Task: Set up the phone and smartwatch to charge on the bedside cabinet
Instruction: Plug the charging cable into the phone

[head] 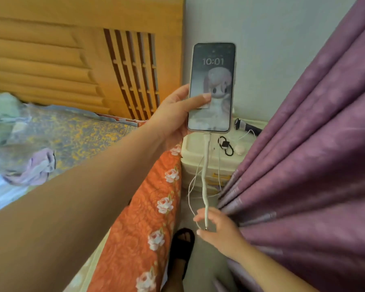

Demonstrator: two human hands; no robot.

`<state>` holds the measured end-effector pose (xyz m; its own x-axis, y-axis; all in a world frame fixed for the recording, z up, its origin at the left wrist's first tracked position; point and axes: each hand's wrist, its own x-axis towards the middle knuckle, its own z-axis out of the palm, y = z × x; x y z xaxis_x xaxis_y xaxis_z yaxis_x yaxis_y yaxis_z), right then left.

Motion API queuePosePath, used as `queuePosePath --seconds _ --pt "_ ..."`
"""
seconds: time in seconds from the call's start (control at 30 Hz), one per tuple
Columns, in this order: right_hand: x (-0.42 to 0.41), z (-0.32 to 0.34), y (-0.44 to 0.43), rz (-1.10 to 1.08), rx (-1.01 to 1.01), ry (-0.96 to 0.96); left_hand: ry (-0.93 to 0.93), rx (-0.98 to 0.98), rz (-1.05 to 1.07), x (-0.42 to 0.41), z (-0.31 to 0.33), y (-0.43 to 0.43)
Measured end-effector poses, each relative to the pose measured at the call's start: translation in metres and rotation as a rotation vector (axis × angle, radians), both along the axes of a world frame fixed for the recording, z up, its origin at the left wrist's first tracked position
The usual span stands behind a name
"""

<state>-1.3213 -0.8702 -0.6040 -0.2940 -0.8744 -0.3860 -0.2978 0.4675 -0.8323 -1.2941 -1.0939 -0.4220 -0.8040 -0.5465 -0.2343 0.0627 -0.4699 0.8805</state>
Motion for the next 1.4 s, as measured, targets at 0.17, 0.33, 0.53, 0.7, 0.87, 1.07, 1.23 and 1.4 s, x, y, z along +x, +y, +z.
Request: queuePosePath --seconds 0.17,0.33,0.53,0.7,0.87,1.07,1.23,1.4 --pt "0.023 -0.003 0.032 -0.014 0.008 0.09 0.061 0.007 -0.008 0.043 0.049 0.041" --pt "0.037 0.002 0.051 -0.075 0.031 0.093 0.092 -0.008 -0.052 0.079 0.078 0.054" --pt "0.062 0.015 0.049 -0.229 -0.078 0.067 0.102 -0.015 -0.057 0.107 0.092 0.057" --pt "0.071 0.047 0.045 -0.349 -0.201 0.105 0.09 -0.014 -0.002 0.126 0.095 0.055" --pt "0.08 0.068 0.043 -0.34 -0.239 0.185 0.063 0.013 0.03 0.137 0.093 0.054" --pt "0.09 0.064 0.036 -0.362 -0.227 0.208 0.039 0.032 0.016 0.144 0.089 0.051" --pt "0.089 0.052 0.036 -0.325 -0.064 0.296 0.023 0.047 0.017 0.146 0.072 0.046" --pt "0.079 0.051 0.029 -0.422 -0.027 0.324 -0.028 0.037 0.007 0.142 0.044 0.039"
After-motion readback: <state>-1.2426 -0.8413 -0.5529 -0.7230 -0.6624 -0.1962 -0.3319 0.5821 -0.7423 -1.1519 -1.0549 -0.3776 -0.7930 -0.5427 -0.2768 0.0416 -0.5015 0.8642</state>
